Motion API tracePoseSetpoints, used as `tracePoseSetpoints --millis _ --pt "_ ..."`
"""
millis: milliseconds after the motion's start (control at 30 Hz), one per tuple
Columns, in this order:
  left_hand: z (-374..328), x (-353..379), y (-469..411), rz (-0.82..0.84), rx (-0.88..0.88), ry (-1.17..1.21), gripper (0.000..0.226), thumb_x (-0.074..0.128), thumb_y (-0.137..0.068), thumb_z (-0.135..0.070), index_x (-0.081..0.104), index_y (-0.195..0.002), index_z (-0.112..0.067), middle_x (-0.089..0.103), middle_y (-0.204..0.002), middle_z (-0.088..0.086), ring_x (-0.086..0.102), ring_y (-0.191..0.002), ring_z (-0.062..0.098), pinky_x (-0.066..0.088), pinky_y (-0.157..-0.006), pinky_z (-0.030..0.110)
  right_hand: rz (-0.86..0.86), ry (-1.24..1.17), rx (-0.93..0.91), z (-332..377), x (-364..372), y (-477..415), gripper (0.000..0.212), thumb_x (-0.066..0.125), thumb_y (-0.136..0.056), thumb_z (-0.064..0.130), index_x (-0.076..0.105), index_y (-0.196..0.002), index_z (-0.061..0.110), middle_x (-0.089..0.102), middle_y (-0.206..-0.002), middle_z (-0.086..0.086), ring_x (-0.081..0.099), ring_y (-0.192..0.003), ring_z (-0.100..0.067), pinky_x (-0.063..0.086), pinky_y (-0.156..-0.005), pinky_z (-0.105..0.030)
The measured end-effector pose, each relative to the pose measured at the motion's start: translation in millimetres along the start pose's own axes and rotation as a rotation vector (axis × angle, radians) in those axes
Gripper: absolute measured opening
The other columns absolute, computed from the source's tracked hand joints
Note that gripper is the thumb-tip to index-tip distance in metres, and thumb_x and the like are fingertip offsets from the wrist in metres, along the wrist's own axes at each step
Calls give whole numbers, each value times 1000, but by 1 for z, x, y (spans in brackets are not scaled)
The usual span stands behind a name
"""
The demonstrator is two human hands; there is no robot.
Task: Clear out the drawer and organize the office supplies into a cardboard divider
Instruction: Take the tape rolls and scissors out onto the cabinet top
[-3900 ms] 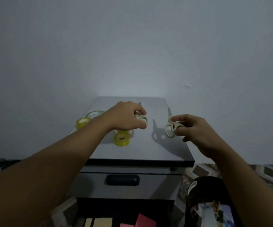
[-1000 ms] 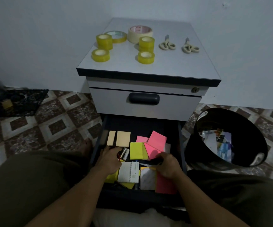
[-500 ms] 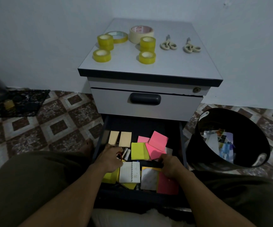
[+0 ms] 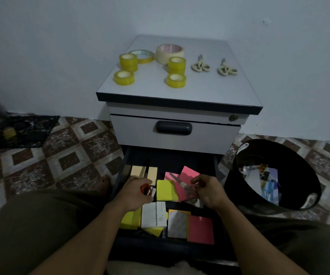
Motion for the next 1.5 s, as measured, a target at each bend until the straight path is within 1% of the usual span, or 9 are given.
tracePoseSetpoints --millis 167,300,500,833,967,1033,1233,1367,1500 --pt "-10 -10 13 72 43 -63 63 76 -61 -53 61 -120 -40 47 -117 -3 55 -104 16 49 -88 26 98 -170 61 12 -5 13 31 43 -91 -21 61 -90 3 52 -59 -10 50 -36 -7 40 -40 -19" --pt "-32 -27 36 100 80 -105 56 80 -68 -49 61 -119 -41 47 -115 -7 55 -101 12 49 -85 25 198 -217 4 27 -17 32 29 46 -92 -17 65 -99 4 55 -58 -10 52 -44 -14 45 -47 -26" --pt "-73 -64 90 91 201 -172 53 80 -73 -53 60 -122 -44 47 -116 -12 52 -103 5 48 -87 22 319 -380 -78 64 -51 74 30 52 -92 -14 68 -109 5 57 -79 -18 60 -62 -18 51 -56 -22" --pt "-161 -150 150 -53 421 -180 52 75 -73 -62 52 -120 -58 45 -113 -31 52 -105 -5 52 -83 19 217 -593 -251 116 -125 121 38 58 -87 -15 72 -113 8 57 -100 -35 62 -77 -34 56 -64 -34" --pt "-206 -181 132 -154 493 -158 55 73 -63 -72 57 -114 -58 51 -109 -28 53 -103 -6 48 -87 20 150 -546 -331 141 -165 118 35 59 -88 -12 73 -111 11 64 -91 -17 64 -63 -23 53 -55 -27" --pt "-231 -194 112 -192 530 -186 57 69 -60 -74 59 -113 -55 54 -108 -22 56 -101 -2 49 -88 25 101 -528 -357 153 -187 106 34 60 -88 -13 72 -110 9 63 -90 -18 63 -61 -22 54 -54 -27" --pt "-297 -222 30 -254 542 -263 44 77 -73 -56 66 -114 -44 59 -102 -22 59 -90 -1 45 -73 17 -39 -490 -344 178 -244 31 31 60 -89 -11 69 -114 5 59 -108 -36 63 -82 -35 60 -69 -33" --pt "-330 -228 -37 -211 509 -347 46 77 -74 -55 67 -116 -40 63 -109 -16 60 -97 5 51 -87 28 -102 -555 -249 189 -267 -35 29 57 -90 -13 64 -116 -3 63 -99 -26 64 -78 -30 62 -71 -36" --pt "-358 -230 -102 -193 472 -469 52 76 -73 -58 67 -120 -36 62 -116 -9 60 -99 14 50 -87 30 -130 -454 -191 197 -277 -95 28 59 -88 -15 63 -114 -5 65 -104 -29 68 -81 -32 61 -71 -37"
Point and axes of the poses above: each hand's wrist, its own y-axis away from the middle knuckle, its own x-axis out of the palm, z = x × y, the point moved 3 cm from there along -y, towards the middle knuckle
